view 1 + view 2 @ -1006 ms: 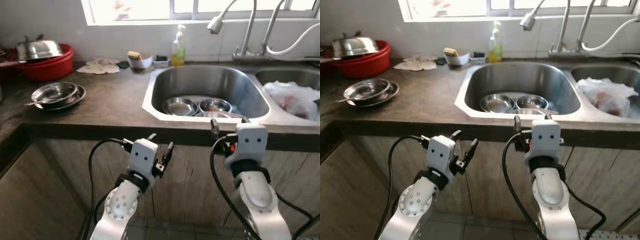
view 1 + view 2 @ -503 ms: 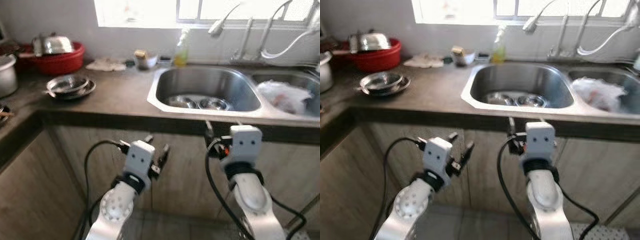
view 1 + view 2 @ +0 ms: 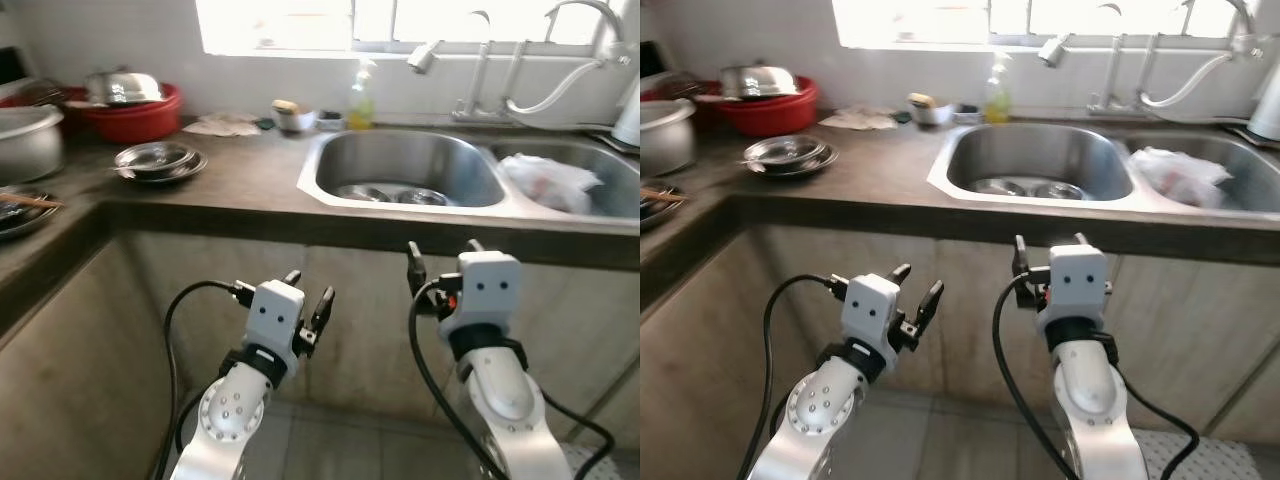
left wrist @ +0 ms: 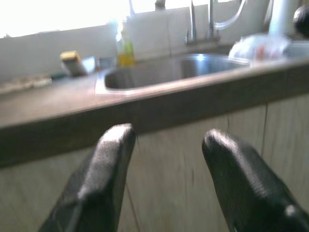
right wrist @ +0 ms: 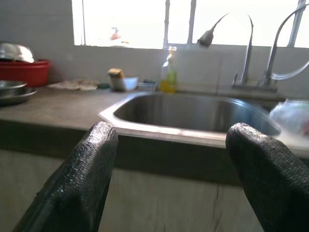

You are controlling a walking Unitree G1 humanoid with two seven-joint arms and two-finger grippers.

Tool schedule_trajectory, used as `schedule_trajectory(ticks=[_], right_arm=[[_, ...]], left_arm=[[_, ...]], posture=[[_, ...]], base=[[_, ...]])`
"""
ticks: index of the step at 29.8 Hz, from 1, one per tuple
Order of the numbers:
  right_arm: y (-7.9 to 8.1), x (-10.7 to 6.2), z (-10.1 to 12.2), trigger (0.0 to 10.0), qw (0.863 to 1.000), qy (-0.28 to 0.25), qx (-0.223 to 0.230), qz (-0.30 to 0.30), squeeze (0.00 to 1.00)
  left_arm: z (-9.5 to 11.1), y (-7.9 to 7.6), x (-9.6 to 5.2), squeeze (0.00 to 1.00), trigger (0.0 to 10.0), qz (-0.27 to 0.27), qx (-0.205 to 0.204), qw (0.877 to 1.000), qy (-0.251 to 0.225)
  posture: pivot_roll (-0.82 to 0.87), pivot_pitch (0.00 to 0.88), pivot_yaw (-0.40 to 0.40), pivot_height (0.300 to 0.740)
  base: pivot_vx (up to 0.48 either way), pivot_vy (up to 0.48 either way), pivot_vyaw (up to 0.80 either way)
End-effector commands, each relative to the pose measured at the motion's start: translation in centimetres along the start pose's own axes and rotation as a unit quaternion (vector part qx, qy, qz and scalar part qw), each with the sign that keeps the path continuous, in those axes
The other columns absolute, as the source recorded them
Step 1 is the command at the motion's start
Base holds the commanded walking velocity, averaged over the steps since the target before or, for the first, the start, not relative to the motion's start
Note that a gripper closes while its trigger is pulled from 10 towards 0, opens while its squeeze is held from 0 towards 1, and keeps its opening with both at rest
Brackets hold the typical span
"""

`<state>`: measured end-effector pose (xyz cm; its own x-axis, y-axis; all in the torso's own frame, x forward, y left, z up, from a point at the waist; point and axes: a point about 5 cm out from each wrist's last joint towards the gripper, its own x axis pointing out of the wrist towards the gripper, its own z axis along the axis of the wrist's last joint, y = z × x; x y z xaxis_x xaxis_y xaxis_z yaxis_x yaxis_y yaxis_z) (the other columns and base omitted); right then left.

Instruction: Kitchen organization

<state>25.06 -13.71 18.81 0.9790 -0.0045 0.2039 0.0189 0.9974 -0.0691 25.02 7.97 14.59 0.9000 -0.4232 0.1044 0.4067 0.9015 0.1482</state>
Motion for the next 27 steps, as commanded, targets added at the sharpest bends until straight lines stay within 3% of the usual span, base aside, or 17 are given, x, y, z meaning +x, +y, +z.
schedule_trajectory(ticks=[1, 18, 27], right_arm=[[-0.20, -0.01, -0.09, 10.0, 1.000, 0.004, -0.001, -0.003, 0.00], [-0.08, -0.02, -0.17, 10.0, 1.000, 0.007, 0.002, -0.003, 0.00], [-0.12, 0.20, 0.10, 10.0, 1.000, 0.000, 0.003, -0.004, 0.00]], left_arm=[[0.36, -0.18, 0.28, 0.00, 10.0, -0.006, 0.008, 1.000, -0.004], [0.31, -0.18, 0.18, 0.00, 10.0, -0.007, 0.013, 1.000, -0.001], [0.35, -0.06, 0.20, 0.00, 10.0, -0.003, 0.015, 1.000, -0.002]], posture=[[0.01, 0.000, -0.007, 0.740], [0.01, 0.000, -0.007, 0.740], [0.01, 0.000, -0.006, 0.740]], base=[[0.000, 0.000, 0.00], [0.000, 0.000, 0.00], [0.273, 0.000, 0.00]])
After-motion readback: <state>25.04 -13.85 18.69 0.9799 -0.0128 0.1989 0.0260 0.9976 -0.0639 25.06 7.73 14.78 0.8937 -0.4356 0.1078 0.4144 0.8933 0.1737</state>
